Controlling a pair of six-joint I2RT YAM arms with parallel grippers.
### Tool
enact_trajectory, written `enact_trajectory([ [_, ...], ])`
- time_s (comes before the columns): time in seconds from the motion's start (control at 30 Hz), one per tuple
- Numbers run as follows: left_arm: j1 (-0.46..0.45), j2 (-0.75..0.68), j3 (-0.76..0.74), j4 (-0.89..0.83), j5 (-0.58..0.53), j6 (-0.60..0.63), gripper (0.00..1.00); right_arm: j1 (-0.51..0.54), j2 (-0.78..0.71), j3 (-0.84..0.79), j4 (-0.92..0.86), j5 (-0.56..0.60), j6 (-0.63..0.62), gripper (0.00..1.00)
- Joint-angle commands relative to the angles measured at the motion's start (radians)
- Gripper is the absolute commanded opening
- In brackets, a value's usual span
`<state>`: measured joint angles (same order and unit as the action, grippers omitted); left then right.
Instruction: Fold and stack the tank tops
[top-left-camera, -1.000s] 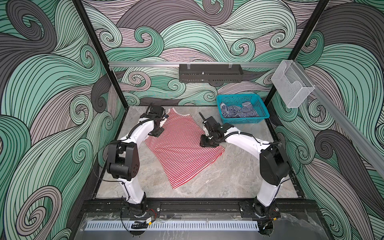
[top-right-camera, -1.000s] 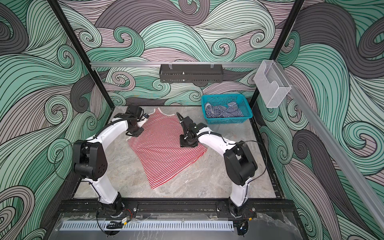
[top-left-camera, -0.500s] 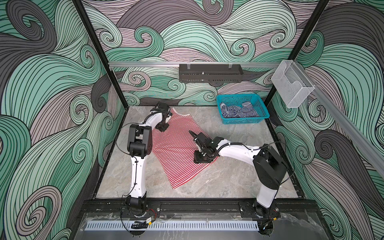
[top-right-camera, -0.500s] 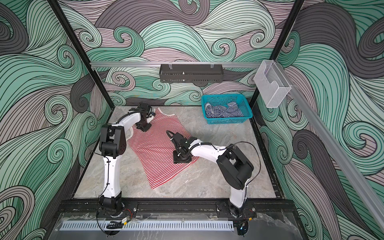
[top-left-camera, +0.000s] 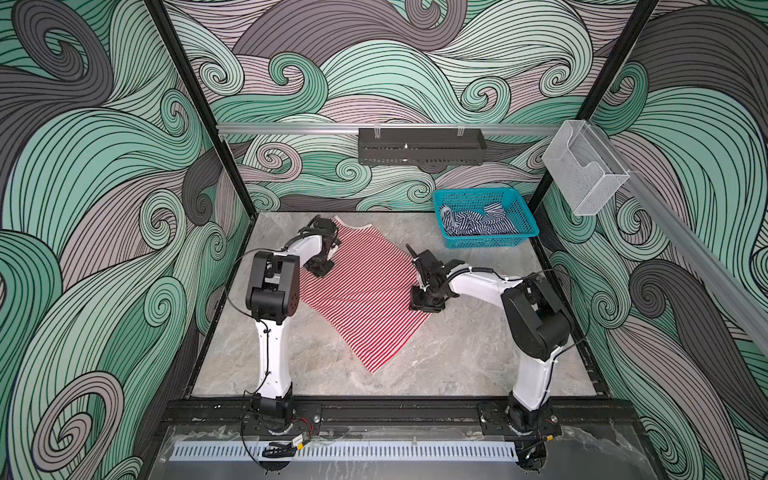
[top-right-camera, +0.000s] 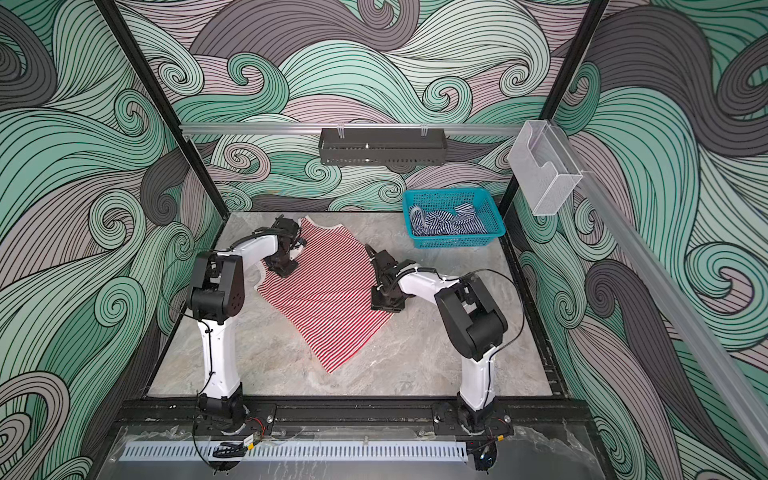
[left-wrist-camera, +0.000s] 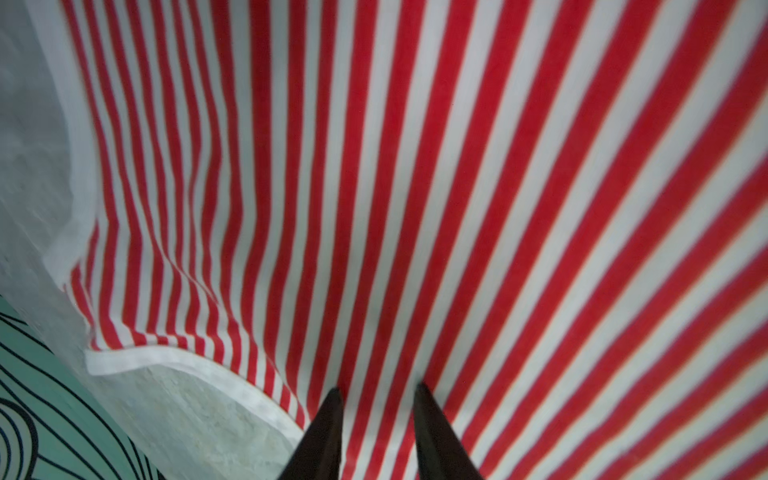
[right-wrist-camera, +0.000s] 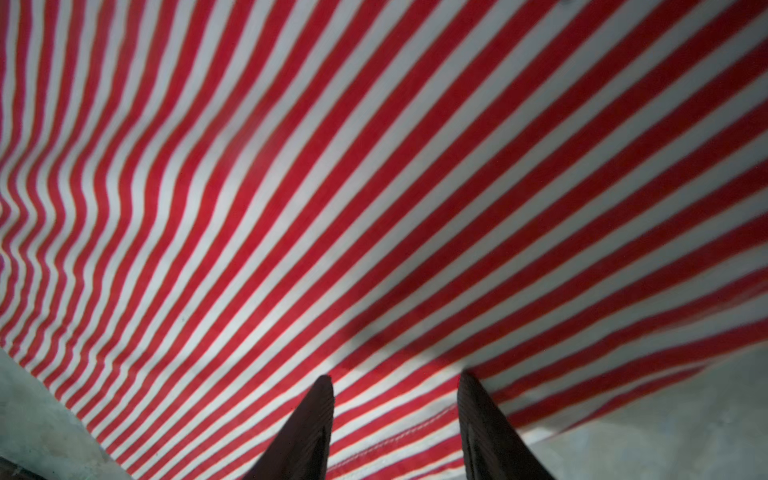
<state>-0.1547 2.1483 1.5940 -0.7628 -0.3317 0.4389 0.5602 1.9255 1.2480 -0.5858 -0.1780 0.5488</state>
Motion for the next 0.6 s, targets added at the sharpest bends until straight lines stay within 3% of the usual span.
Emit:
enact_trajectory([
  [0.0, 0.004, -0.084, -0.070, -0.029, 0.023, -0.026, 0.34, -0.061, 0.088, 0.044, -0.069, 0.050, -0.080, 0.51],
  [0.27, -0.025, -0.268, -0.324, -0.028, 0.088, -0.042, 0.34, -0.161, 0.274, 0.349, -0.158, 0.082, -0.147, 0.51],
  [0.57, -0.077, -0.433, -0.443, -0.144, 0.177, -0.055, 0.34, -0.190, 0.459, 0.686, -0.296, 0.114, -0.188, 0.51],
])
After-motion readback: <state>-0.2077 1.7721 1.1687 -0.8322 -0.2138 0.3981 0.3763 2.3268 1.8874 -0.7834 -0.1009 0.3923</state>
